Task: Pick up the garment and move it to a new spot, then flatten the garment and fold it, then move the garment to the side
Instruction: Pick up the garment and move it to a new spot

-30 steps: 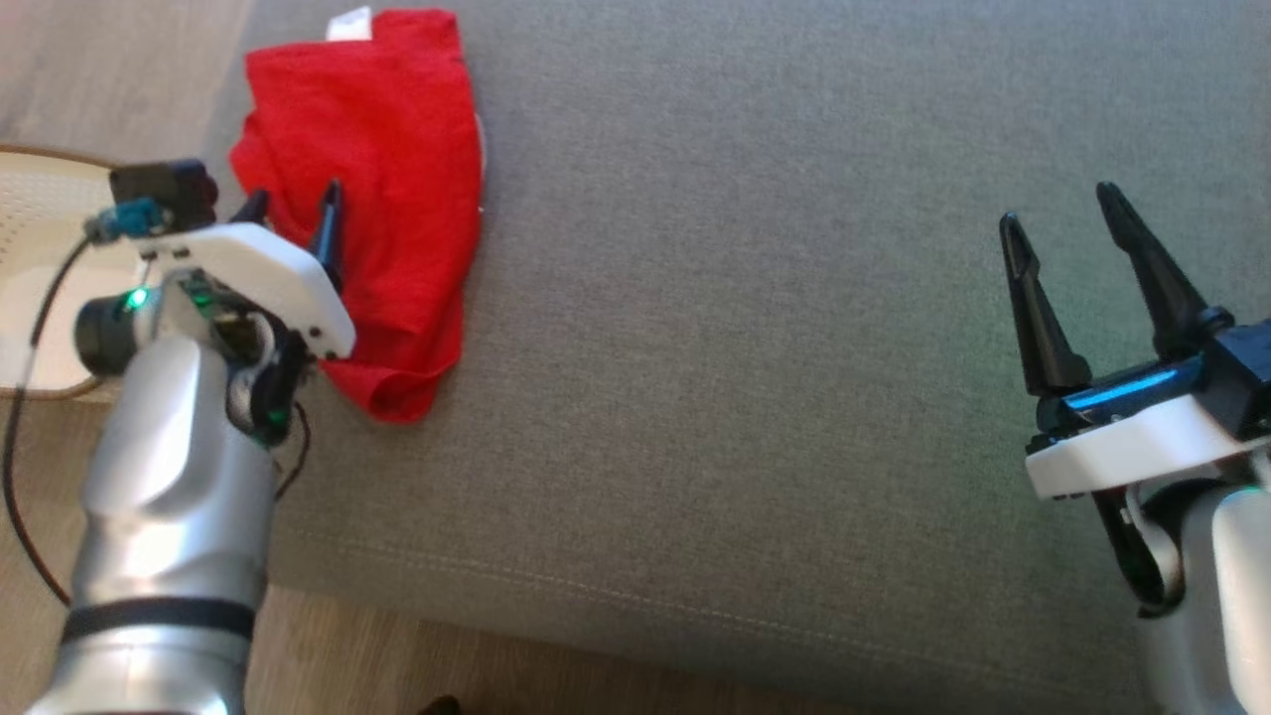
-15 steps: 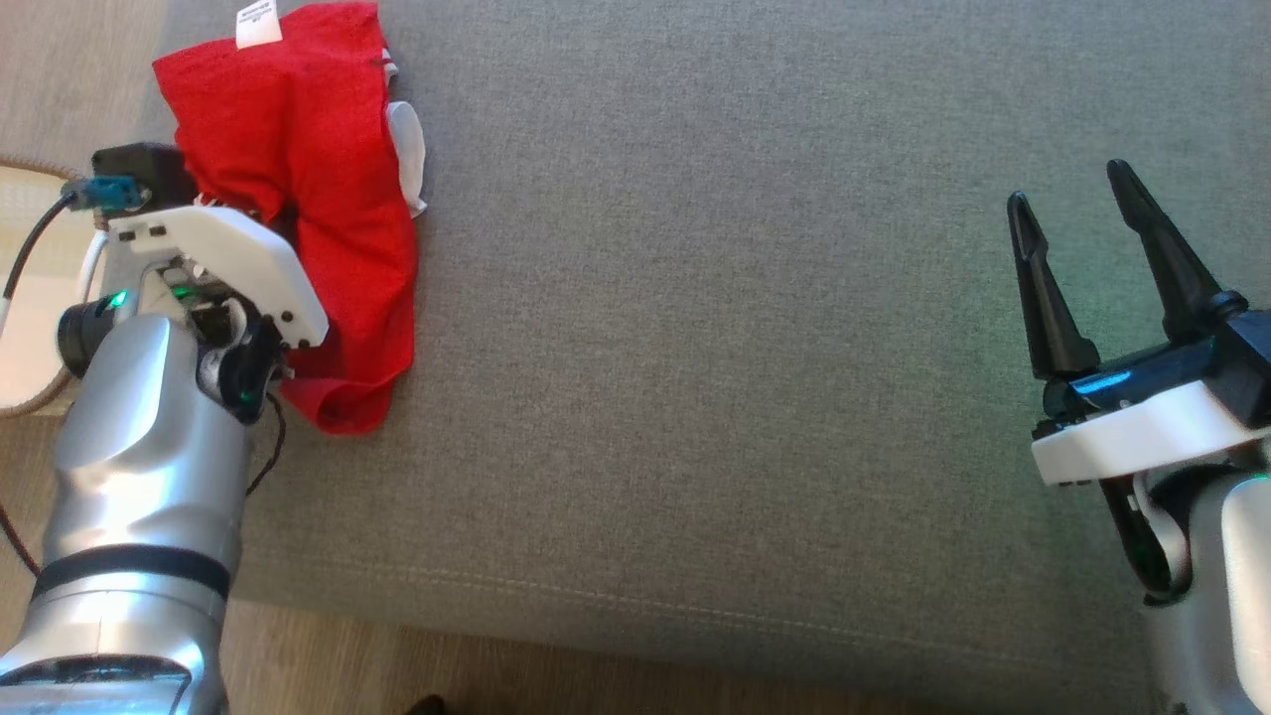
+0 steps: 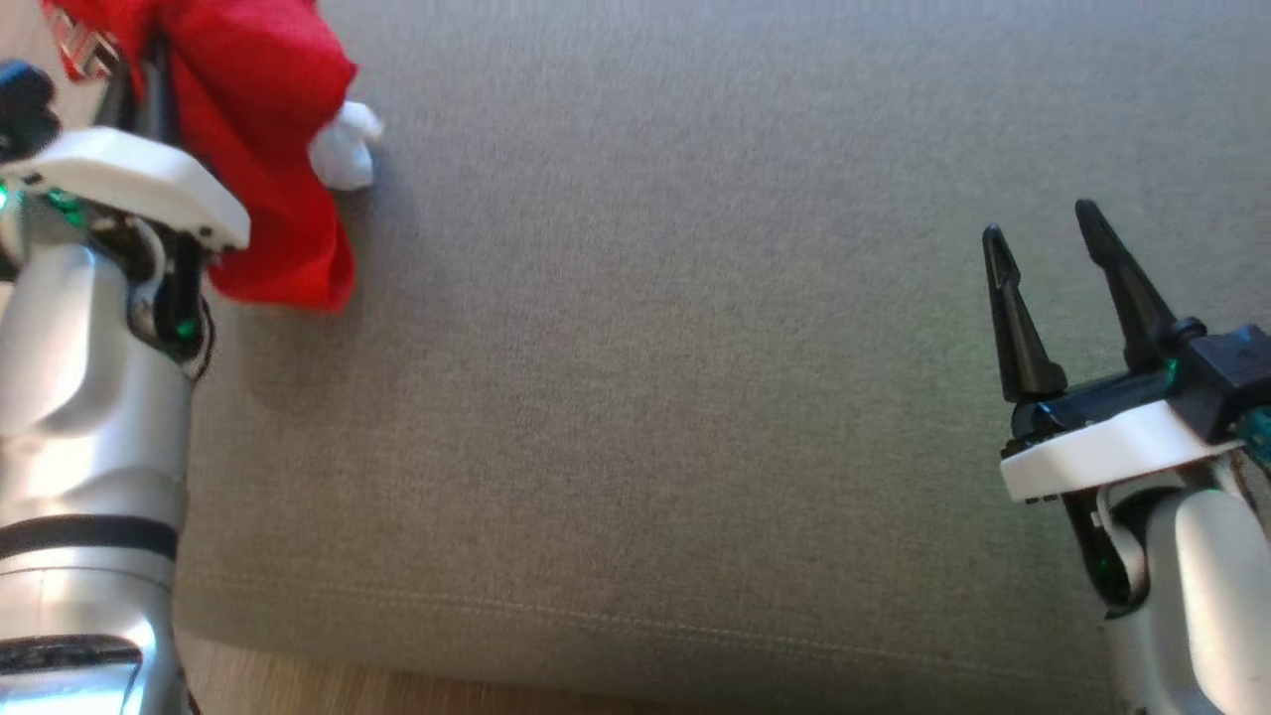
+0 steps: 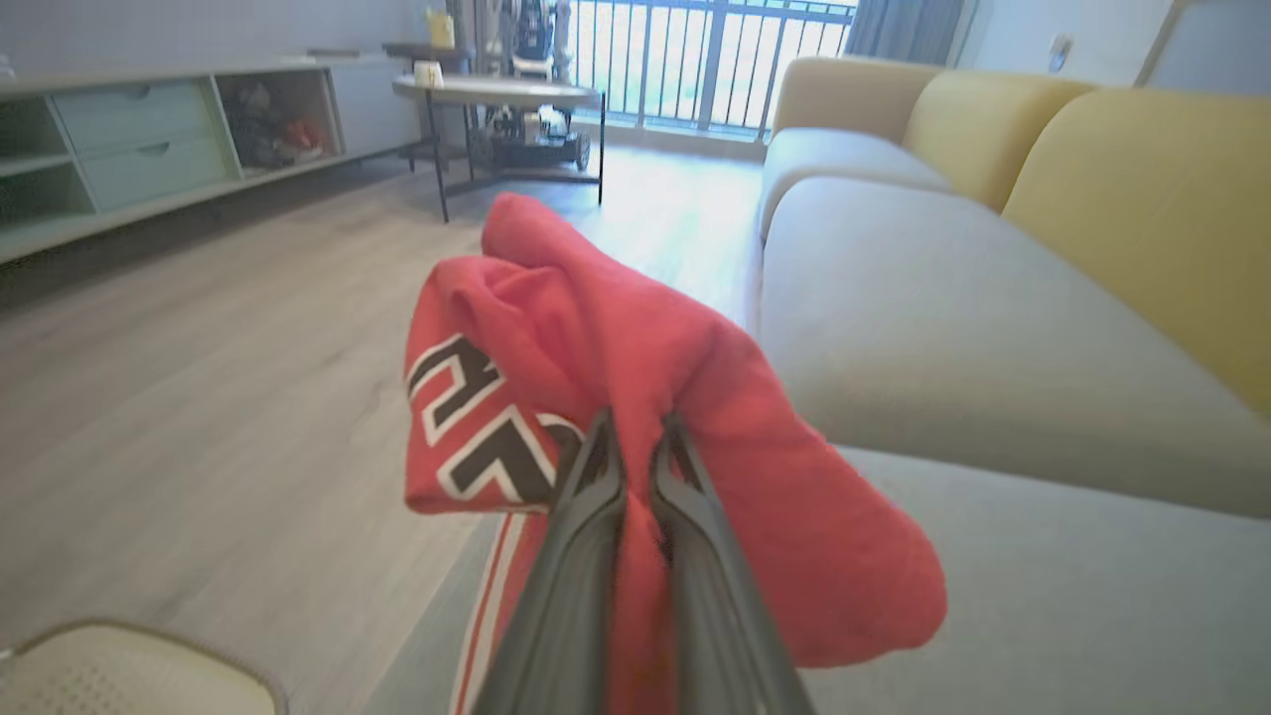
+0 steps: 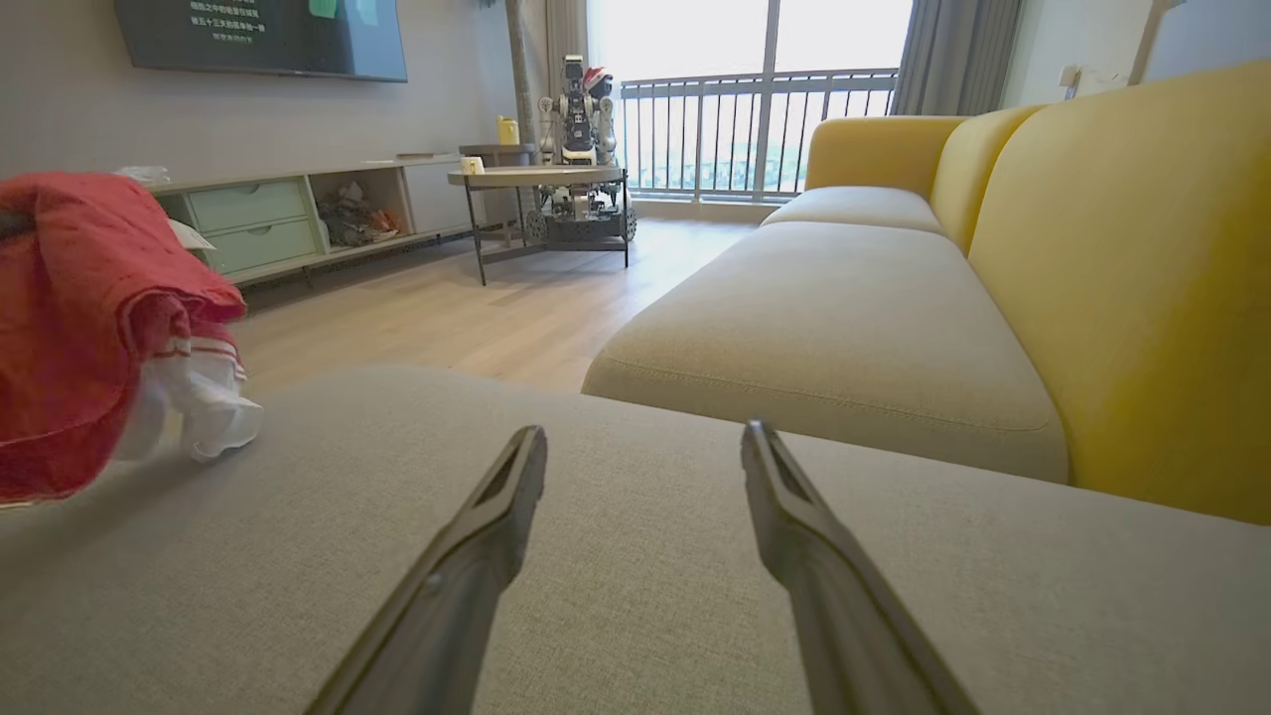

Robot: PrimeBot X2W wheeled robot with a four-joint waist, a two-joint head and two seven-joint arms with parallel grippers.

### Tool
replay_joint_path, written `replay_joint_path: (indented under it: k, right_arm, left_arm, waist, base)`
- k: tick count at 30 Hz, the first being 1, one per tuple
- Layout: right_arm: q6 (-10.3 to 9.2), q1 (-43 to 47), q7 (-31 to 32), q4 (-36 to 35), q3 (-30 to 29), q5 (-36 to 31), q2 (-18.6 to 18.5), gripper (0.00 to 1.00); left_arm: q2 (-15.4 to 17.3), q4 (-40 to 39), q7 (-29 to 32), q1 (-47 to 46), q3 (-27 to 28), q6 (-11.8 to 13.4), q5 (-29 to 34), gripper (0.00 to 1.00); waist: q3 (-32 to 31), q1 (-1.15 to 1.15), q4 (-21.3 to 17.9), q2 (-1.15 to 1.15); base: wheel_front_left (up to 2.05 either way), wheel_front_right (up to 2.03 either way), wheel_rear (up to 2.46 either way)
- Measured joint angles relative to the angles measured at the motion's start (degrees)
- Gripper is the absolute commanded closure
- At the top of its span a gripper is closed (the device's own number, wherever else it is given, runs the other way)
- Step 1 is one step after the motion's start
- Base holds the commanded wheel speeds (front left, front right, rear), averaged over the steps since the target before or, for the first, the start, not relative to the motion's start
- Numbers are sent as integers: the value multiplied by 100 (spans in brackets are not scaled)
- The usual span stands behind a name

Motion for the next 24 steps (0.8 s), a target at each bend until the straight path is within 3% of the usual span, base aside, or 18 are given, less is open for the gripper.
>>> replay_joint_path:
  k: [7,14,24]
  right_arm:
    - [0,22,-196,305,-35,58,107,0]
    - [0,161,-324,506,-46,244,146,0]
    - [0,147,-430,619,-27,410,153,0]
  left_arm:
    - [96,-1237,-99,113,24,-1,-45,100]
    - [37,-2553,444,698,8,-2,-393,100]
    - [-446,-4066,1257,1211,-276,14,-1001,100]
  waist:
    - [-574,0,-179,0]
    - [-931,0,-517,0]
    - [-1042,0,-1092,0]
  base:
    - [0,0,0]
    - [0,0,0]
    - [0,0,0]
